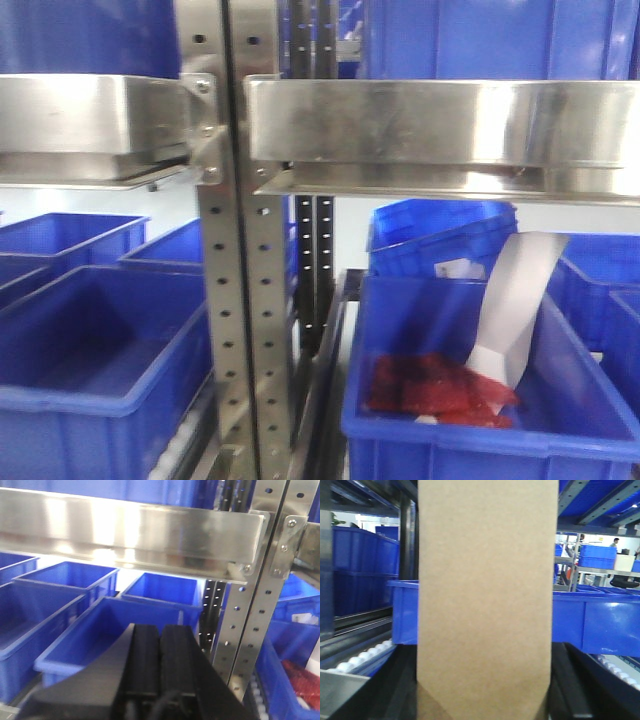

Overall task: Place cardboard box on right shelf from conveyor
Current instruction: 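Position the base at the shelf rack holding the box in the right gripper, then lower the held box onto the upper roller shelf with the right gripper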

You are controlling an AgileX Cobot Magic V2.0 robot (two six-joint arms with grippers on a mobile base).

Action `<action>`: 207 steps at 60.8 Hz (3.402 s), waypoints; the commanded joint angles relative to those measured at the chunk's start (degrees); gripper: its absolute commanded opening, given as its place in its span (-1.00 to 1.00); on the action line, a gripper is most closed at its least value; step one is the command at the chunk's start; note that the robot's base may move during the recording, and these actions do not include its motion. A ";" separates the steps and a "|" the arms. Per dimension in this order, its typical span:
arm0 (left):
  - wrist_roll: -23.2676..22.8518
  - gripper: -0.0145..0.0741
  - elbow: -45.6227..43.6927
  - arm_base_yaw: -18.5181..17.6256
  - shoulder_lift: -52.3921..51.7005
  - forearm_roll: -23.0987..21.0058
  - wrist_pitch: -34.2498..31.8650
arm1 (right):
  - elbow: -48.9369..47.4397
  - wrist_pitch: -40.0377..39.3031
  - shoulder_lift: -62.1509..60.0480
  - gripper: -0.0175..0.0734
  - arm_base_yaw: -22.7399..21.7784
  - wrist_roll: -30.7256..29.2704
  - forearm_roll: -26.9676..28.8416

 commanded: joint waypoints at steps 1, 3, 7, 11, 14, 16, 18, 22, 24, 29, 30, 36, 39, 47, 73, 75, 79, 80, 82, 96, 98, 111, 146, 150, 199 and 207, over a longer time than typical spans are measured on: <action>-0.06 -0.94 -0.16 -0.13 -0.51 -0.26 -4.71 | -1.59 -5.54 0.79 0.07 -0.34 -0.38 -0.77; -0.06 -0.94 -0.16 -0.13 -0.51 -0.26 -4.71 | -1.59 -5.54 0.79 0.07 -0.34 -0.38 -0.77; -0.06 -0.94 -0.16 -0.13 -0.51 -0.26 -4.71 | -1.59 -5.54 0.79 0.07 -0.34 -0.38 -0.77; -0.06 -0.94 -0.16 -0.13 -0.51 -0.26 -4.71 | -1.59 -5.54 0.79 0.07 -0.34 -0.38 -0.77; -0.06 -0.94 -0.16 -0.13 -0.51 -0.26 -4.71 | -1.59 -5.54 0.79 0.07 -0.34 -0.38 -0.77; -0.06 -0.94 -0.16 -0.13 -0.51 -0.26 -4.71 | -1.59 -5.54 0.79 0.07 -0.34 -0.38 -0.77; -0.06 -0.94 -0.16 -0.13 -0.51 -0.26 -4.71 | -1.59 -5.54 0.79 0.07 -0.34 -0.38 -0.77; -0.06 -0.94 -0.16 -0.13 -0.51 -0.26 -4.71 | -1.59 -5.54 0.79 0.07 -0.34 -0.38 -0.77; -0.06 -0.94 -0.16 -0.13 -0.51 -0.26 -4.71 | -1.59 -5.54 0.79 0.07 -0.34 -0.38 -0.77; -0.06 -0.94 -0.16 -0.13 -0.51 -0.26 -4.71 | -1.59 -5.54 0.79 0.07 -0.34 -0.38 -0.77; -0.06 -0.94 -0.16 -0.13 -0.51 -0.26 -4.71 | -1.59 -5.54 0.79 0.07 -0.34 -0.38 -0.77; -0.06 -0.94 -0.16 -0.13 -0.51 -0.26 -4.71 | -1.59 -5.54 0.79 0.07 -0.34 -0.38 -0.77; -0.06 -0.94 -0.16 -0.13 -0.51 -0.26 -4.71 | -1.59 -5.54 0.79 0.07 -0.34 -0.38 -0.77; -0.06 -0.94 -0.16 -0.13 -0.51 -0.26 -4.71 | -1.59 -5.54 0.79 0.07 -0.34 -0.38 -0.77; -0.06 -0.94 -0.16 -0.13 -0.51 -0.26 -4.71 | -1.59 -5.54 0.79 0.07 -0.34 -0.38 -0.77; -0.06 -0.94 -0.16 -0.13 -0.51 -0.26 -4.71 | -1.59 -5.54 0.79 0.07 -0.34 -0.38 -0.77; -0.06 -0.94 -0.16 -0.13 -0.51 -0.26 -4.71 | -1.59 -5.54 0.79 0.07 -0.34 -0.38 -0.77; -0.06 -0.94 -0.16 -0.13 -0.51 -0.26 -4.71 | -1.59 -5.54 0.79 0.07 -0.34 -0.38 -0.77; -0.06 -0.94 -0.16 -0.13 -0.51 -0.26 -4.71 | -1.59 -5.54 0.79 0.07 -0.34 -0.38 -0.77; -0.06 -0.94 -0.16 -0.13 -0.51 -0.26 -4.71 | -1.59 -5.54 0.79 0.07 -0.34 -0.38 -0.77; -0.06 -0.94 -0.16 -0.13 -0.51 -0.26 -4.71 | -1.59 -5.54 0.79 0.07 -0.34 -0.38 -0.77; -0.06 -0.94 -0.16 -0.13 -0.51 -0.26 -4.71 | -1.59 -5.54 0.79 0.07 -0.34 -0.38 -0.77; -0.06 -0.94 -0.16 -0.13 -0.51 -0.26 -4.71 | -6.49 -4.93 7.76 0.07 -0.16 -0.32 -0.82; -0.06 -0.94 -0.16 -0.13 -0.51 -0.26 -4.71 | -8.38 -4.01 10.92 0.07 -0.16 -0.32 -0.82; -0.06 -0.94 -0.16 -0.13 -0.51 -0.26 -4.71 | -24.65 -3.44 50.70 0.07 10.80 -0.32 -52.81; -0.06 -0.94 -0.16 -0.13 -0.51 -0.26 -4.71 | -24.65 -4.72 54.73 0.07 10.80 -0.32 -59.44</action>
